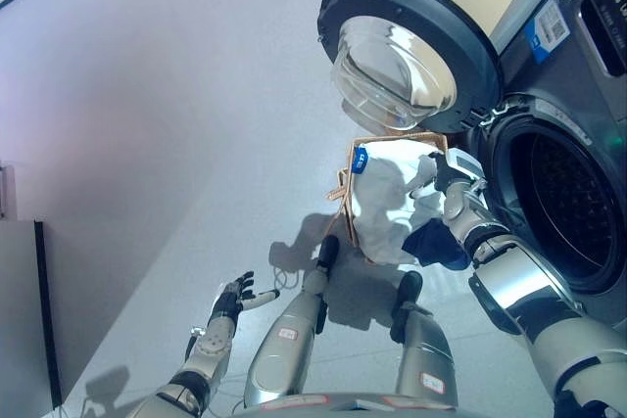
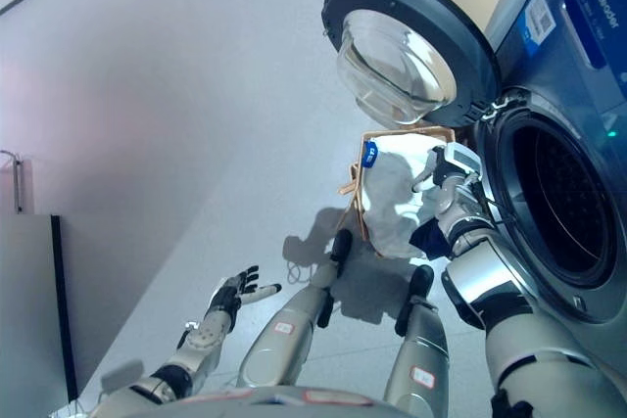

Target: Put the clothes in the basket into the washing machine.

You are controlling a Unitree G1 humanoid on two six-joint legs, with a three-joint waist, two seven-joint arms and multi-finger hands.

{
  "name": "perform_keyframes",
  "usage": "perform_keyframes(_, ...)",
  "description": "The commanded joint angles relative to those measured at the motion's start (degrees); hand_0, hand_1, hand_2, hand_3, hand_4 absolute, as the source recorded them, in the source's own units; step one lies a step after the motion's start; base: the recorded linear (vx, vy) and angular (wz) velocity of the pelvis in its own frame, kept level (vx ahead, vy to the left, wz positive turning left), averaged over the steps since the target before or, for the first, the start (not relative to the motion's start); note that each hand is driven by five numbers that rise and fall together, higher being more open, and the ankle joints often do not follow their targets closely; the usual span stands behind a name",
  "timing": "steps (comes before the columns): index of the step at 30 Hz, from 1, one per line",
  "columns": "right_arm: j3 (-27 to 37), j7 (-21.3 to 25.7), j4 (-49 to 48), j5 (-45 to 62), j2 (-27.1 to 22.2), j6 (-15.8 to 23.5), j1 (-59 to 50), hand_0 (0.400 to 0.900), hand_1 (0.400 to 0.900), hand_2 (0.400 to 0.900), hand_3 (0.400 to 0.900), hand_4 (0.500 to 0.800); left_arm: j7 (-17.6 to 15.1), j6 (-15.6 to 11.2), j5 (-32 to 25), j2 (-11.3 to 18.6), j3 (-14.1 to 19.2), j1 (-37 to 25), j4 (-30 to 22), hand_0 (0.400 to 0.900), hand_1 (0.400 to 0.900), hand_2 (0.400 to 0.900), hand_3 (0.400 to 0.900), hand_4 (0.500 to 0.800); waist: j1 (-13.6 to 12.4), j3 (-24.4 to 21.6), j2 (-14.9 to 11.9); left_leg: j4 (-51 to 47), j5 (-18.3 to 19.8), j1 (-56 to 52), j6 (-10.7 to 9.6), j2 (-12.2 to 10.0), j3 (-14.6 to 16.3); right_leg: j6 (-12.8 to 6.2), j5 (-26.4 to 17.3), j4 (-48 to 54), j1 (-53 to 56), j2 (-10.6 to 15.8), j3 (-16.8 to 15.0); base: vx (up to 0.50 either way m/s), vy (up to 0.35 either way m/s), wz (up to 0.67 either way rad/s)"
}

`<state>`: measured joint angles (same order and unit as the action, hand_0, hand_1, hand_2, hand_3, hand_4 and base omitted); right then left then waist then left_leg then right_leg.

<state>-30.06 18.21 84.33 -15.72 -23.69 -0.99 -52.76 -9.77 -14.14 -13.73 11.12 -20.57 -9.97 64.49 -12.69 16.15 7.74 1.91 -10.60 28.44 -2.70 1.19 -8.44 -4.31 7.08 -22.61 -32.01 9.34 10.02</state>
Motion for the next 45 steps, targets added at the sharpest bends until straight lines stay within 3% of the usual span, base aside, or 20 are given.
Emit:
perform_keyframes(1, -2.1, 2.4, 1.7, -0.1, -5.5, -0.6, -5.5, 0.900, 0.900, 0.900, 0.900, 0.800, -2.4, -1.5, -2.2, 2.1, -0.4, -1.4, -0.3, 0.900, 0.900, 0.900, 0.900, 0.800, -0.6, 2.5, 1.2, 7.6, 7.1, 3.0, 1.2, 3.4, 2.3, 0.75, -5.1, 6.9, 3.3, -0.2, -0.9, -0.02, 0.014, 0.05)
perform_keyframes(20, -3.4, 0.5, 4.8, -1.7, -13.5, -2.2, -4.0, 0.900, 0.900, 0.900, 0.900, 0.800, -3.1, -2.7, -5.5, 0.8, 1.5, -2.0, -6.9, 0.900, 0.900, 0.900, 0.900, 0.800, -0.8, 3.3, 4.9, 18.7, 11.0, 14.6, 0.5, 5.7, 2.7, 2.25, 1.0, -7.7, -9.1, 1.2, -3.3, -0.01, -0.003, 0.05)
perform_keyframes(28, -3.7, 0.8, 4.5, -1.3, -12.0, -2.0, -3.1, 0.900, 0.900, 0.900, 0.900, 0.800, -3.3, -2.7, -6.6, 0.2, 1.4, -2.5, -5.8, 0.900, 0.900, 0.900, 0.900, 0.800, 0.2, 5.0, 5.8, 20.2, 11.3, 17.0, 0.6, 5.8, 3.5, 2.47, 1.6, -9.6, -12.1, 1.2, -4.3, 0.00, 0.001, -0.03)
perform_keyframes(33, -3.8, -0.1, 4.9, -0.9, -12.8, -1.8, -3.4, 0.900, 0.900, 0.900, 0.900, 0.800, -2.9, -2.7, -6.5, 0.1, 1.2, -2.2, -7.1, 0.900, 0.900, 0.900, 0.900, 0.800, -0.7, 5.3, 6.9, 21.5, 11.5, 18.6, 0.9, 6.2, 3.7, 2.48, 2.2, -11.1, -13.6, 1.7, -4.3, 0.00, 0.000, 0.05)
perform_keyframes(41, -3.8, -0.7, 4.8, 0.2, -11.2, -1.7, -3.5, 0.900, 0.900, 0.900, 0.900, 0.800, -3.0, -2.7, -6.1, 0.3, 0.6, -3.1, -5.9, 0.900, 0.900, 0.900, 0.900, 0.800, -0.6, 6.2, 6.6, 22.1, 11.7, 19.4, 1.3, 6.7, 3.8, 2.69, 2.6, -12.2, -14.6, 1.9, -4.4, 0.01, -0.004, 0.04)
perform_keyframes(42, -3.8, -0.7, 4.8, 0.3, -11.1, -1.7, -3.6, 0.561, 0.561, 0.561, 0.561, 0.596, -3.0, -2.7, -6.3, 0.3, 0.7, -3.3, -5.6, 0.900, 0.900, 0.900, 0.900, 0.800, -0.5, 6.2, 6.5, 22.1, 11.8, 19.5, 1.3, 6.7, 3.8, 2.71, 2.6, -12.3, -14.7, 1.8, -4.5, 0.00, 0.000, 0.00)
perform_keyframes(43, -3.9, -0.4, 4.8, 0.4, -11.0, -1.6, -3.7, 0.400, 0.400, 0.400, 0.400, 0.500, -3.1, -2.7, -6.3, 0.2, 0.8, -3.4, -5.2, 0.900, 0.900, 0.900, 0.900, 0.800, -0.4, 6.3, 6.4, 22.2, 11.8, 19.6, 1.3, 6.7, 3.8, 2.72, 2.5, -12.2, -14.7, 1.8, -4.5, 0.00, 0.000, 0.00)
perform_keyframes(45, -3.9, -0.5, 5.0, 0.6, -11.0, -1.7, -4.2, 0.400, 0.400, 0.400, 0.400, 0.500, -3.3, -2.7, -6.3, 0.2, 0.7, -3.5, -5.3, 0.900, 0.900, 0.900, 0.900, 0.800, -0.6, 6.3, 6.3, 22.0, 11.7, 19.5, 1.3, 6.7, 3.8, 2.71, 2.5, -12.1, -14.7, 1.9, -4.6, 0.00, 0.000, 0.00)
